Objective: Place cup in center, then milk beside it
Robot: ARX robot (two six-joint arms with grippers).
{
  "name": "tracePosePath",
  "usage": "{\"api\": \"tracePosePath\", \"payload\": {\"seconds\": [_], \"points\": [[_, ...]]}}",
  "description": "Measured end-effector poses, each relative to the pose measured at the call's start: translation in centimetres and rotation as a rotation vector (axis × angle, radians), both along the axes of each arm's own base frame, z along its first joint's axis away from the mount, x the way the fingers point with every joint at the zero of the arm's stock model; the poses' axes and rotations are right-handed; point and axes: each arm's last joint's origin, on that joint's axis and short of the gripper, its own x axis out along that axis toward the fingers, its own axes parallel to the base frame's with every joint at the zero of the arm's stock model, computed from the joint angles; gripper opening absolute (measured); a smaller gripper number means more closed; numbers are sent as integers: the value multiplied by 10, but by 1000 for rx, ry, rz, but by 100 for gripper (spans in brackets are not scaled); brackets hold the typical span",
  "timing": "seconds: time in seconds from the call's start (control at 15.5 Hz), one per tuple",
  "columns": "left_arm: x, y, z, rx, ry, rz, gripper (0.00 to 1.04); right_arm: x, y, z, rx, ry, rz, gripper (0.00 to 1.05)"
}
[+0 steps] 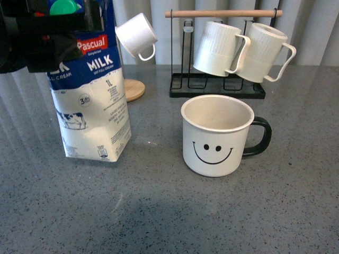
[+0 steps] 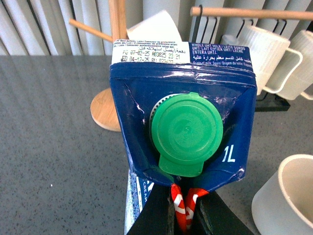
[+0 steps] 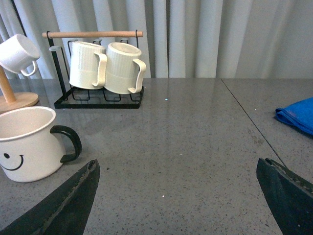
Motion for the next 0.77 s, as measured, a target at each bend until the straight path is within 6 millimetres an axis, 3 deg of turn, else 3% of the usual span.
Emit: {"api": "tracePosePath", "payload": {"seconds": [0.13, 0.26, 0.77], "points": [[-6, -11, 7, 0, -55, 13, 4, 0, 0, 0, 0, 0, 0, 98], [-13, -46, -7, -25, -79, -16, 4, 0, 0, 0, 0, 0, 0, 98], [-13, -70, -34, -54, -49, -18, 3, 0, 0, 0, 0, 0, 0, 98]]}}
